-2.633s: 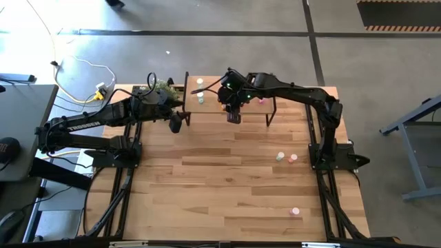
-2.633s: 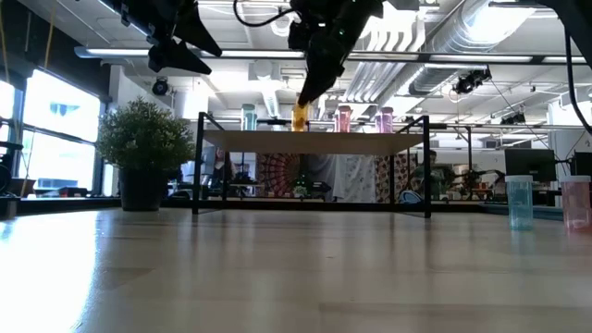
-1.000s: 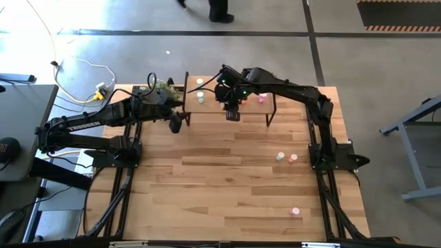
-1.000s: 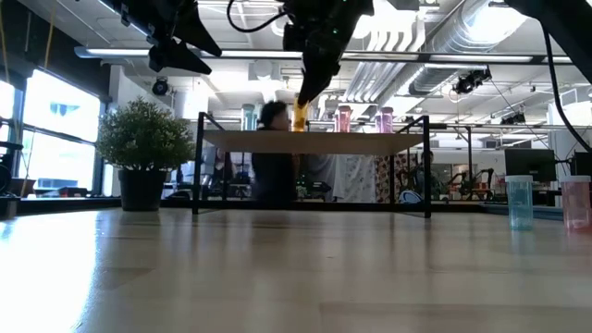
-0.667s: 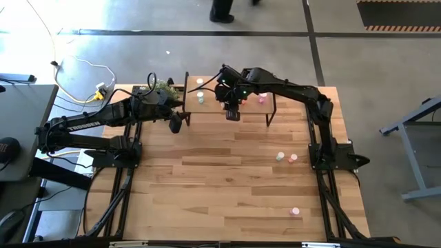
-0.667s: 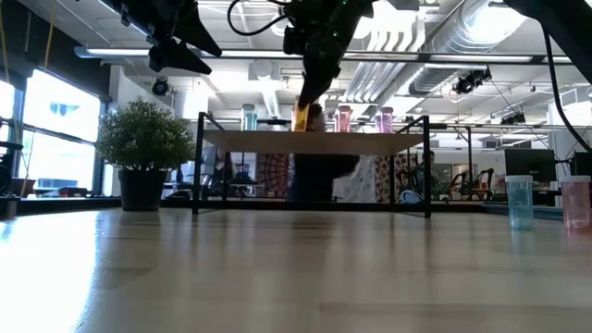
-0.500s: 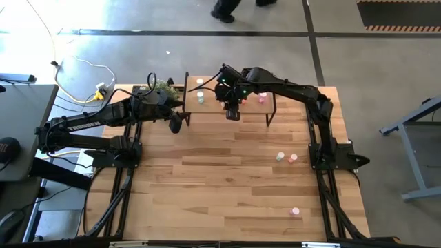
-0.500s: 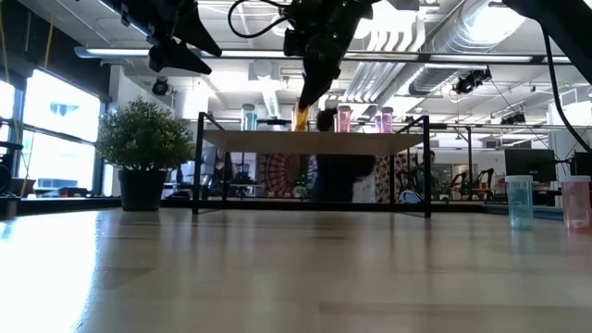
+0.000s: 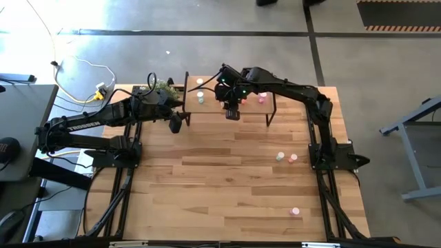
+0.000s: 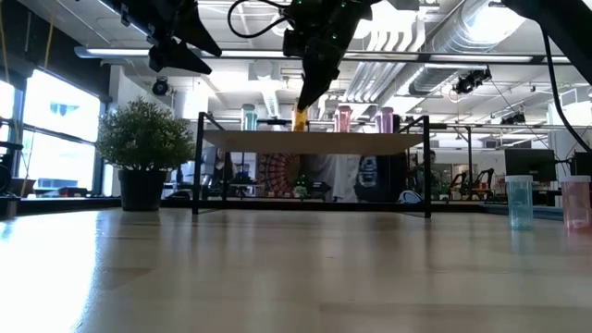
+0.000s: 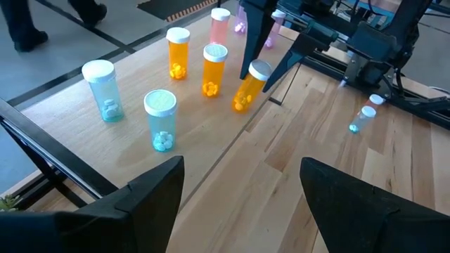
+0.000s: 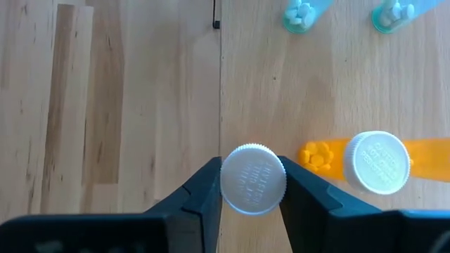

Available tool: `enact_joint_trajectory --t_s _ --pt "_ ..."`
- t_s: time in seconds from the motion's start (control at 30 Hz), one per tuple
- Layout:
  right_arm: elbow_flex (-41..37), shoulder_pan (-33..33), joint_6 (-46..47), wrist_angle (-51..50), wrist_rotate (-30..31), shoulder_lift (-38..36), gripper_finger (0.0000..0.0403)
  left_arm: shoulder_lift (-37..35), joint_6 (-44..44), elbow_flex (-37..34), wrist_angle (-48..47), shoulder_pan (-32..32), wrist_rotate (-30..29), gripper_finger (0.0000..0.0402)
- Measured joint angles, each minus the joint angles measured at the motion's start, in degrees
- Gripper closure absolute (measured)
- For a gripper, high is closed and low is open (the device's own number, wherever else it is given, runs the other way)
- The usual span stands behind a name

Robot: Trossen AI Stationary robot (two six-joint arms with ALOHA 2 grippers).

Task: Pick and place medicine bottles onto shelf by color
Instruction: Put the yellow pill bottle on the shelf aligned with the other yellow pill bottles

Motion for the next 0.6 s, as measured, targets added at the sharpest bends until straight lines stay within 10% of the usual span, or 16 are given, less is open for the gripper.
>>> enact_joint_trajectory --t_s 0.6 --pt "-0.11 0.00 -0.57 0.81 2.26 0.31 0.0244 0.01 -0.09 0.00 0.00 0.00 -0.08 0.0126"
